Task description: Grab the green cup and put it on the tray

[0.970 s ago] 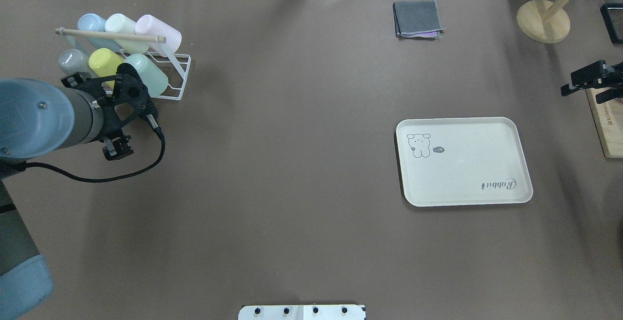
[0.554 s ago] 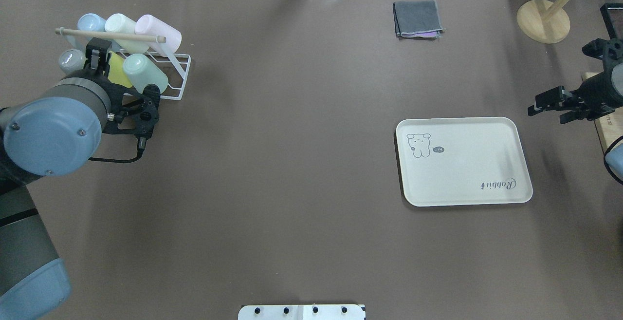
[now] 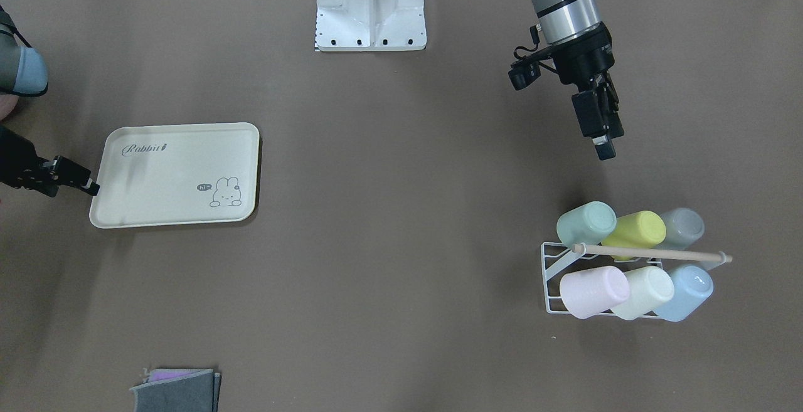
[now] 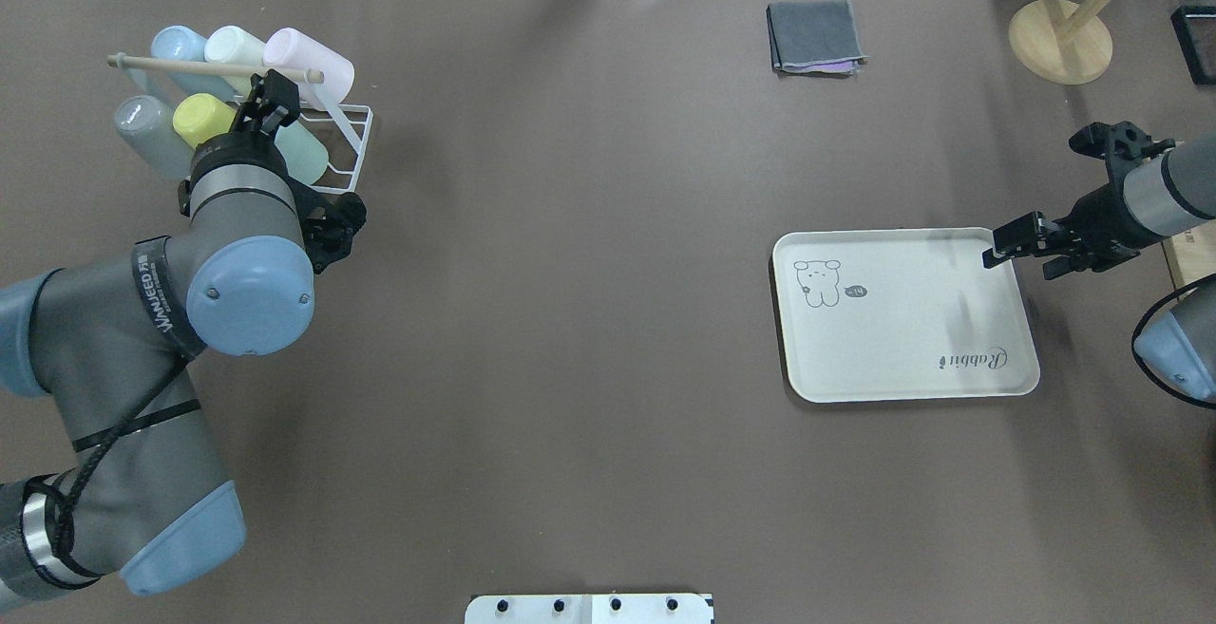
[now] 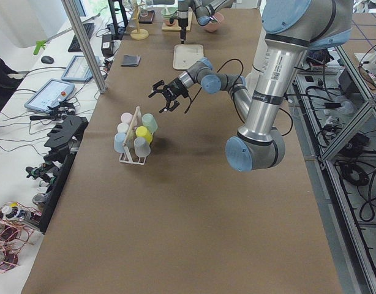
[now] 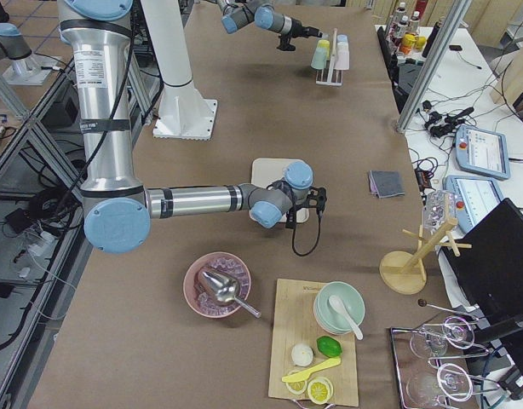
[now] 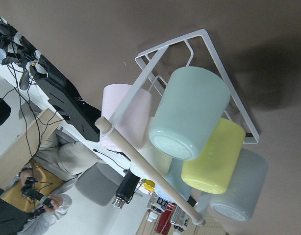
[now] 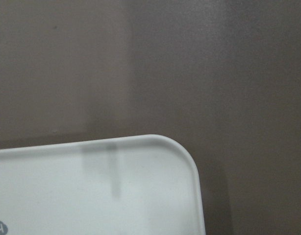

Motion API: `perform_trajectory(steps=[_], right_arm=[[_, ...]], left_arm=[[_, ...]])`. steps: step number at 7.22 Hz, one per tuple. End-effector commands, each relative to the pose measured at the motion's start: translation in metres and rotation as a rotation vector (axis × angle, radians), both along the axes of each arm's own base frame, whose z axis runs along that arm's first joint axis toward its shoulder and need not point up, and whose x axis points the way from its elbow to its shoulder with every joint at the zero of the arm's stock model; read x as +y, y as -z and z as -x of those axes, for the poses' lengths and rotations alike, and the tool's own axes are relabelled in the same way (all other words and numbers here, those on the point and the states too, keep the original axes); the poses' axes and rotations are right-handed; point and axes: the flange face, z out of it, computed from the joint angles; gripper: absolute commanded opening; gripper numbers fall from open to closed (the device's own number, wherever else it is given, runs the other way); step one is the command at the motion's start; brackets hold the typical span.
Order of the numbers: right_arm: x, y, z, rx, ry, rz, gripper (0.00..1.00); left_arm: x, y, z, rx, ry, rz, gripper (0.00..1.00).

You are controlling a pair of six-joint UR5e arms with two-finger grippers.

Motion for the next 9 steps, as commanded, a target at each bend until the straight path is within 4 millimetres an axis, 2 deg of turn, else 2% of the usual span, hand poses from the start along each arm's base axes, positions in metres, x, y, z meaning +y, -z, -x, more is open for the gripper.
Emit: perform_trajectory(steps=[1,2,3,4,5,6,7,9], right_arm=[[0.006,-0.003,0.008,0.003,0.026,-0.007,0.88],[0.009,-0.009,0.004,0.012,0.058,-0.056,0.87],[0.014,-0.015,0.000,0.014,0.076,-0.079,0.81],[0.028,-0.034,-0.009,0.004,0.075,-0.100,0.81],[0.032,-0.057,-0.011,-0.012,0.075,-0.121,0.79],[0.029,-0.056,-0.009,-0.027,0.068,-0.130,0.69],[0.024,-0.044,-0.003,-0.042,0.074,-0.135,0.60],[-0.004,-0.006,0.008,-0.054,0.063,-0.078,0.58]], left_arm=[[-0.007,-0.035,-0.028,-0.150,0.009,-0.044,0.98],[-0.006,-0.034,-0.028,-0.152,0.007,-0.046,0.98],[0.008,-0.038,-0.043,-0.198,-0.052,-0.044,0.98],[0.019,-0.036,-0.054,-0.222,-0.097,-0.049,0.98],[0.032,-0.042,-0.064,-0.253,-0.117,-0.063,0.98],[0.041,-0.062,-0.075,-0.326,-0.119,-0.091,0.98],[0.039,-0.070,-0.079,-0.354,-0.119,-0.091,0.98],[0.033,-0.085,-0.089,-0.428,-0.110,-0.113,0.98]])
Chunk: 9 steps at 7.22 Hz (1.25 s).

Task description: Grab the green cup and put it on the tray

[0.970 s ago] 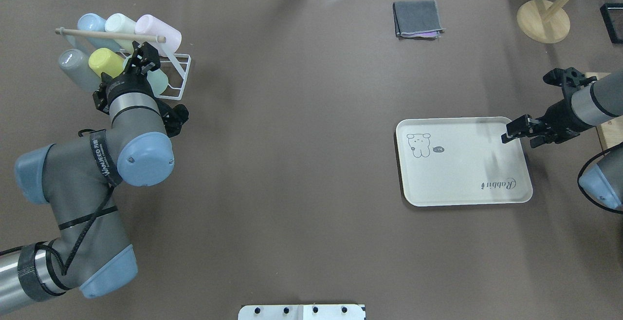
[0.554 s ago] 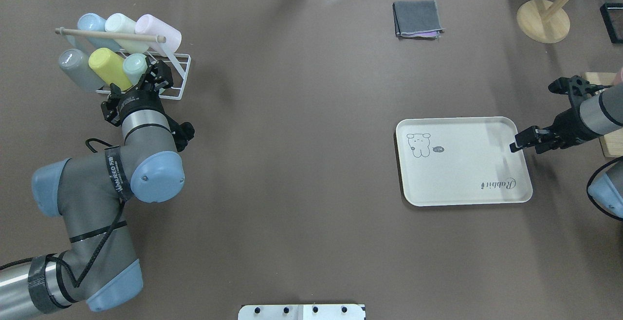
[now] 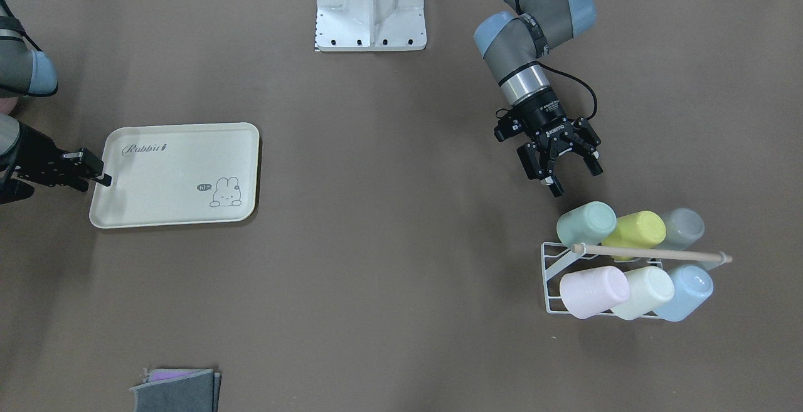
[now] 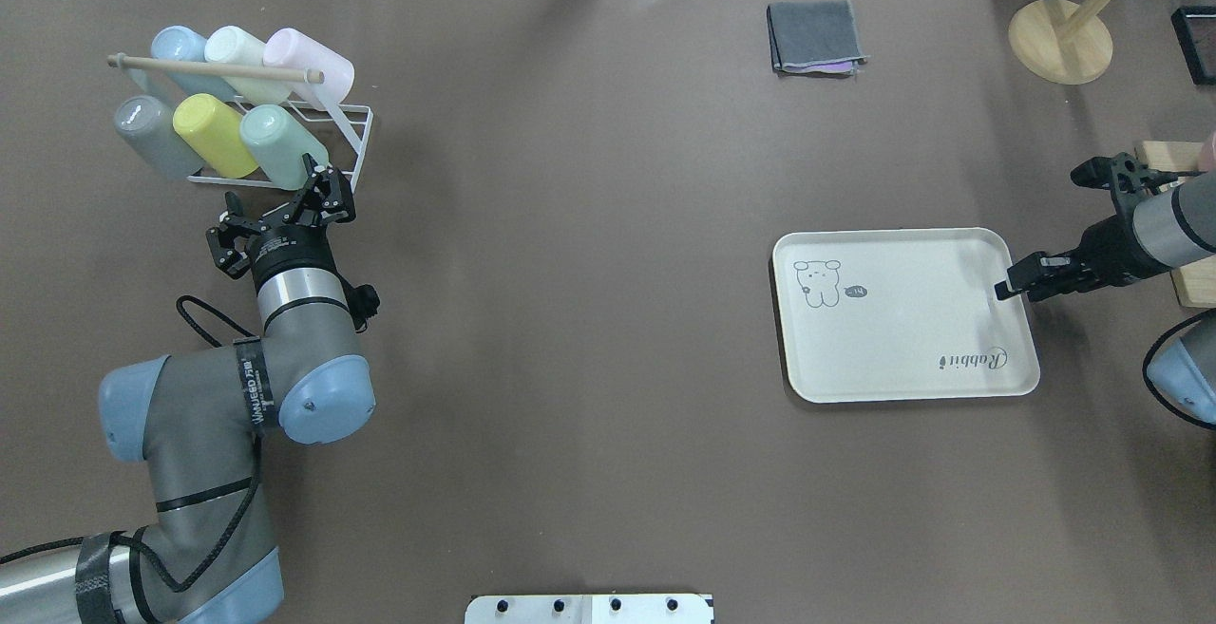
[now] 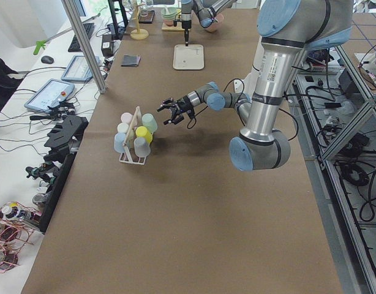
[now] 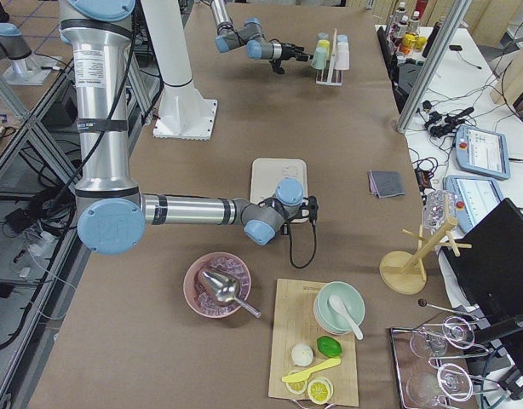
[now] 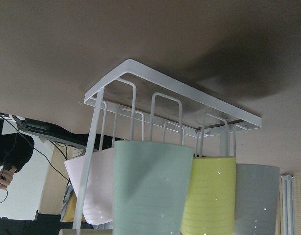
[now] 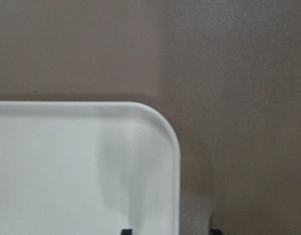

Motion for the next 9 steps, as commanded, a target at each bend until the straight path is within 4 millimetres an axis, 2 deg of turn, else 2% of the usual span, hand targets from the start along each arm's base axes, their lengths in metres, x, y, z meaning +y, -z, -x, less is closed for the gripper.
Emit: perform_trajectory(steps=[1,4,7,9], right_arm=[[-0.017,0.026,0.006,-0.004,-0.007,0.032,0.58],[-0.009,0.013,-0.002,0.007,-0.004,0.037,0.58],[-0.004,0.000,-0.006,0.025,-0.007,0.045,0.58],[-0.004,-0.002,-0.004,0.029,-0.003,0.047,0.57]], left_arm=[[-0.002,-0.013,-0.011,-0.048,-0.001,-0.007,0.98],[-0.010,-0.027,-0.025,-0.098,0.008,-0.015,0.98],[-0.024,-0.027,-0.019,-0.114,0.045,-0.050,0.98],[-0.039,-0.025,-0.033,-0.120,0.059,-0.048,0.98]])
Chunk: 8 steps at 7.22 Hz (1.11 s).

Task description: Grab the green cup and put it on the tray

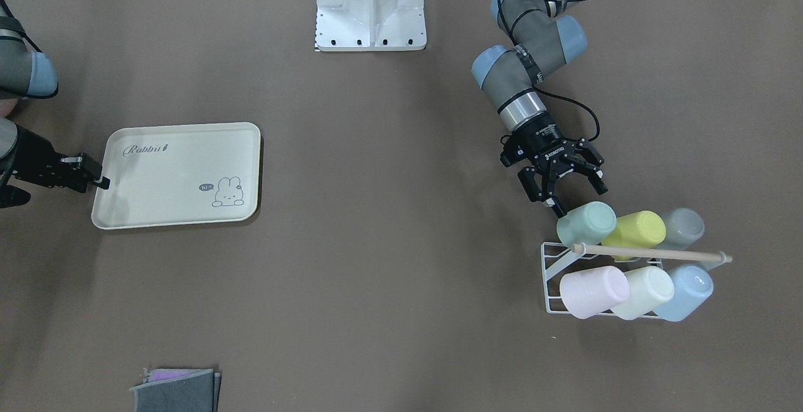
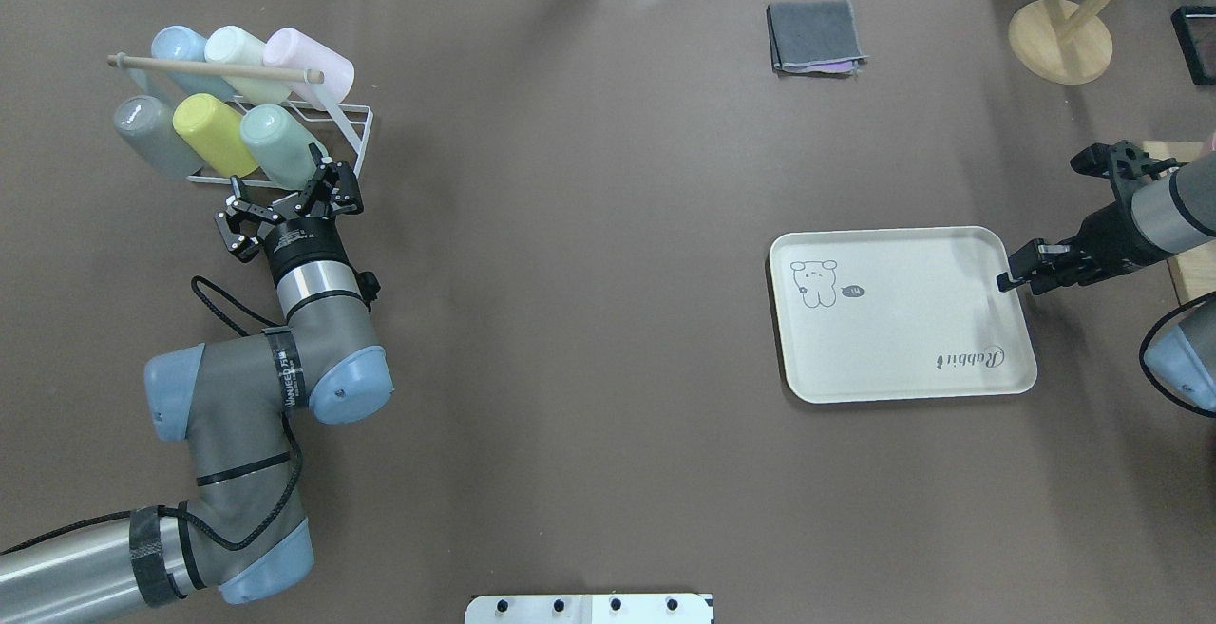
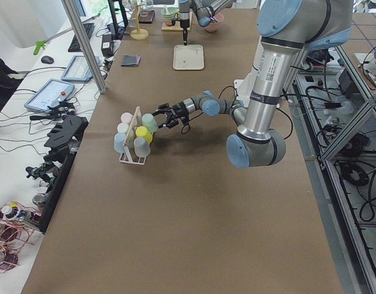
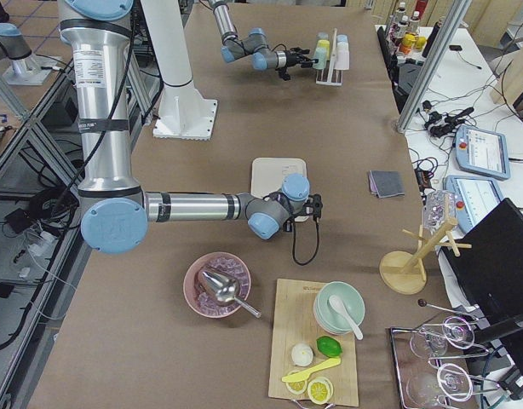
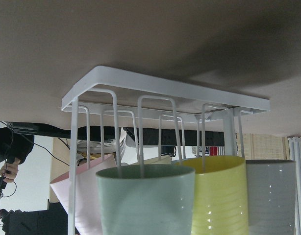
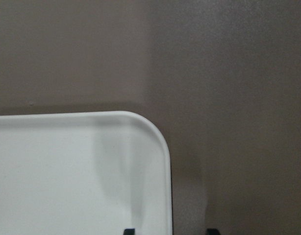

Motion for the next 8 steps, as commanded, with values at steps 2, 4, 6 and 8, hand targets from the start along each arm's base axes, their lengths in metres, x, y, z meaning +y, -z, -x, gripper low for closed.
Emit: perform_trajectory(steps=[2,4,6,8], right_arm=[[-0.001,0.000,0.005,0.003,0.006,0.000,0.55],[0.000,-0.002,0.010,0.010,0.009,0.000,0.55],[0.000,-0.002,0.012,0.009,0.014,0.002,0.53],[0.000,-0.003,0.011,0.007,0.015,0.005,0.00]], left_arm=[[-0.024,-0.023,-0.016,0.008,0.024,-0.006,0.98],[-0.037,-0.035,-0.009,0.006,0.043,-0.009,0.98],[-0.043,-0.030,-0.003,-0.028,0.033,-0.001,0.98],[-0.043,-0.027,-0.005,-0.043,0.023,0.002,0.98]])
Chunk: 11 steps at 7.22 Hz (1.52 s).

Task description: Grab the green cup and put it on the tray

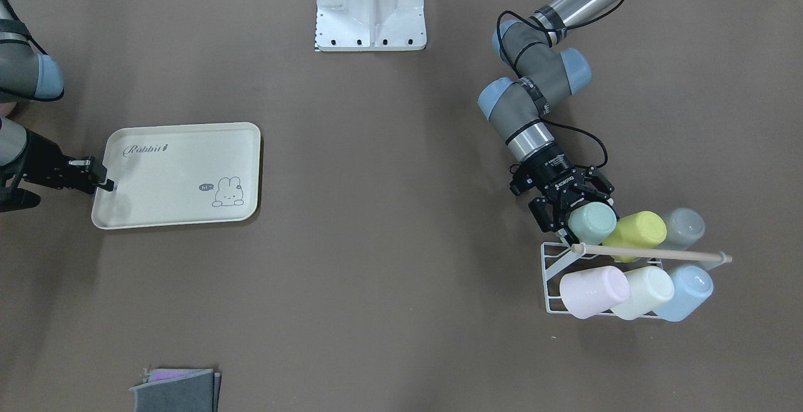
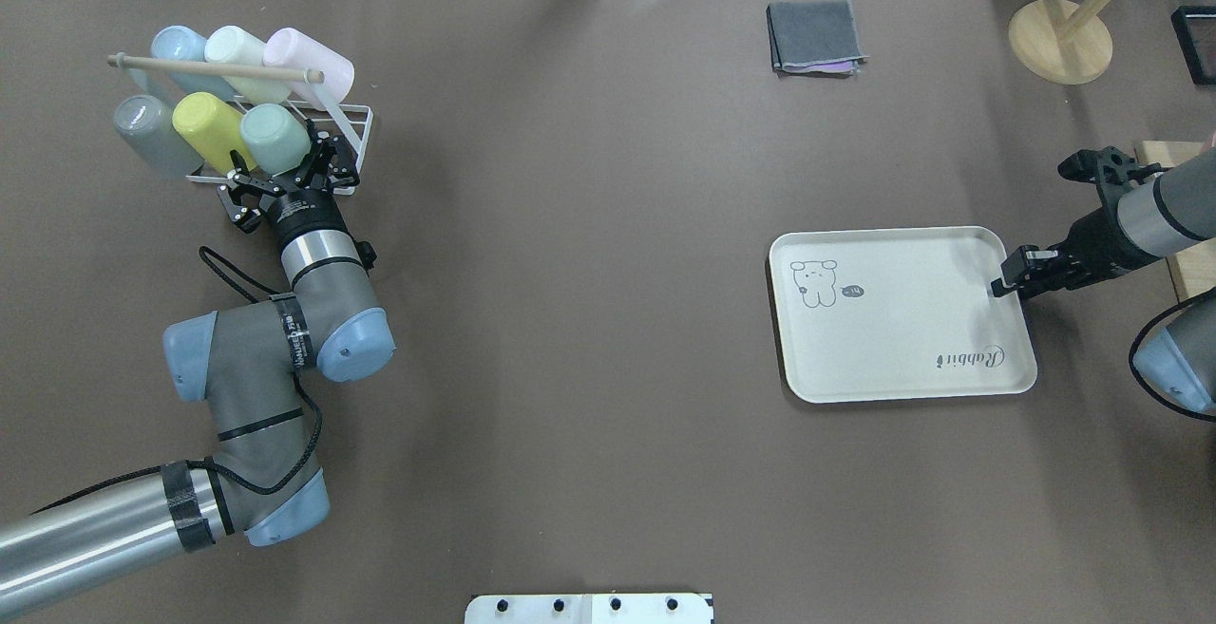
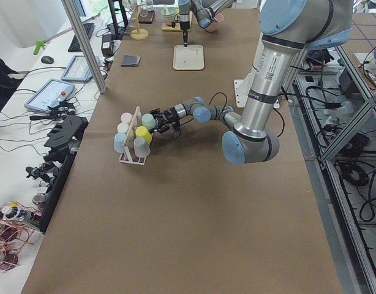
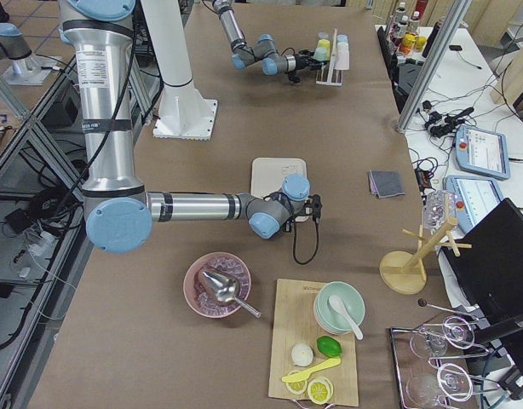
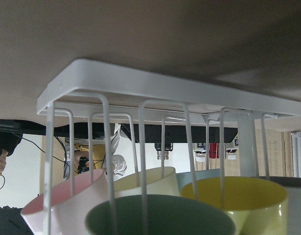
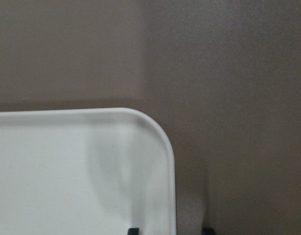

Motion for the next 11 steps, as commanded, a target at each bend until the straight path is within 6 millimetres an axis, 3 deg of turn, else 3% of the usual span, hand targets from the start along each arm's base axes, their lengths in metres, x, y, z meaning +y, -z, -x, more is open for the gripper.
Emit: perform_trajectory(steps=[1,2,3,4,6,7,8,10,11], right_arm=[[0.000,0.001,0.000,-0.005,0.004,0.002,0.00],[0.000,0.002,0.000,-0.008,0.006,0.006,0.00],[0.000,0.002,0.000,-0.008,0.006,0.006,0.00],[0.000,0.004,0.001,-0.011,0.007,0.006,0.00],[-0.012,0.026,0.010,-0.024,-0.001,0.002,0.00],[-0.026,0.050,0.019,-0.028,-0.004,0.012,0.00],[-0.043,0.088,0.034,-0.025,-0.011,0.034,0.00],[-0.060,0.175,0.097,-0.040,-0.004,0.080,0.00],[-0.056,0.203,0.130,-0.039,-0.019,0.081,0.00]], left_arm=[[-0.001,0.004,0.000,-0.032,-0.010,-0.001,0.97],[-0.001,0.005,0.001,-0.041,-0.004,-0.016,0.94],[-0.002,0.012,0.002,-0.076,-0.024,-0.008,0.78],[-0.001,0.020,0.005,-0.086,-0.034,-0.009,0.44],[0.000,0.018,0.005,-0.068,-0.035,-0.017,0.15],[-0.002,0.020,0.010,-0.044,-0.029,-0.030,0.09],[-0.008,0.023,0.025,-0.026,-0.016,-0.042,0.00],[0.002,0.054,0.042,0.019,-0.023,-0.079,0.00],[0.010,0.069,0.058,-0.001,-0.030,-0.100,0.00]])
